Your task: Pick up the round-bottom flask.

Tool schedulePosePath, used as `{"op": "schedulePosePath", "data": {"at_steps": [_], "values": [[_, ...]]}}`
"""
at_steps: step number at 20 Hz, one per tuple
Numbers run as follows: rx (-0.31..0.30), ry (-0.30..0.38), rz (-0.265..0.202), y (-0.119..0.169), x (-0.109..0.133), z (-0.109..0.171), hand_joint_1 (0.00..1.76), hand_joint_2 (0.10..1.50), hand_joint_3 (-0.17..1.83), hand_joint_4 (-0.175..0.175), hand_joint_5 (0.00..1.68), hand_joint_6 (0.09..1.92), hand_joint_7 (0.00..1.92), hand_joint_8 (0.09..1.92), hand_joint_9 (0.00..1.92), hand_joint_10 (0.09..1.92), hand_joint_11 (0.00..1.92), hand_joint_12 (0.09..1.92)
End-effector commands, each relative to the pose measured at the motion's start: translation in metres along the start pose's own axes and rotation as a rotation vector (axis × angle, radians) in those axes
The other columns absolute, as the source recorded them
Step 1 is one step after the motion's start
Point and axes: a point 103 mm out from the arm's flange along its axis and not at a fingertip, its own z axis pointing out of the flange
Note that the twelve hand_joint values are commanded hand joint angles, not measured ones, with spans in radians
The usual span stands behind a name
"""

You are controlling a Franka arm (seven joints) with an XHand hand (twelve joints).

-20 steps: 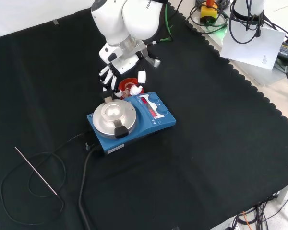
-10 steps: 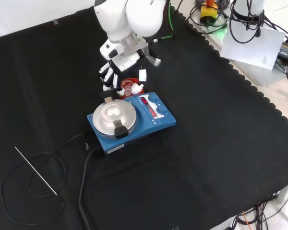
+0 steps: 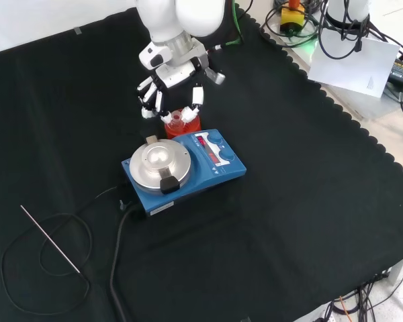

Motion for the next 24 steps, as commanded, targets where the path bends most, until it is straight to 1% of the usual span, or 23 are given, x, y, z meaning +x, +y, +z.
{"op": "schedulePosePath", "data": {"at_steps": [1, 4, 8, 12, 14, 18, 24], "values": [[-0.026, 0.051, 0.005, -0.007, -0.001, -0.010, 1.11, 0.57, 0.90, 0.175, 1.19, 0.95, 0.44, 0.64, 0.72, 0.59, 0.14, 1.36], [-0.042, 0.075, 0.010, -0.010, 0.000, -0.019, 1.11, 0.57, 0.90, 0.175, 1.19, 0.95, 0.44, 0.64, 0.72, 0.59, 0.14, 1.36], [-0.068, 0.084, 0.007, -0.011, 0.001, -0.035, 1.11, 0.57, 0.91, 0.175, 1.19, 0.95, 0.44, 0.64, 0.72, 0.59, 0.14, 1.36], [-0.096, 0.099, -0.010, -0.011, 0.009, -0.053, 1.11, 0.57, 0.91, 0.175, 1.19, 0.96, 0.44, 0.64, 0.72, 0.59, 0.14, 1.36], [-0.112, 0.105, -0.010, -0.009, 0.012, -0.063, 1.11, 0.57, 0.91, 0.175, 1.19, 0.96, 0.44, 0.64, 0.72, 0.59, 0.14, 1.36], [-0.134, 0.140, -0.026, -0.004, 0.021, -0.085, 1.11, 0.57, 0.92, 0.175, 1.19, 0.96, 0.44, 0.64, 0.72, 0.59, 0.14, 1.36], [-0.159, 0.167, -0.040, 0.002, 0.029, -0.103, 1.11, 0.57, 0.92, 0.175, 1.19, 0.96, 0.45, 0.64, 0.72, 0.59, 0.14, 1.36]]}}
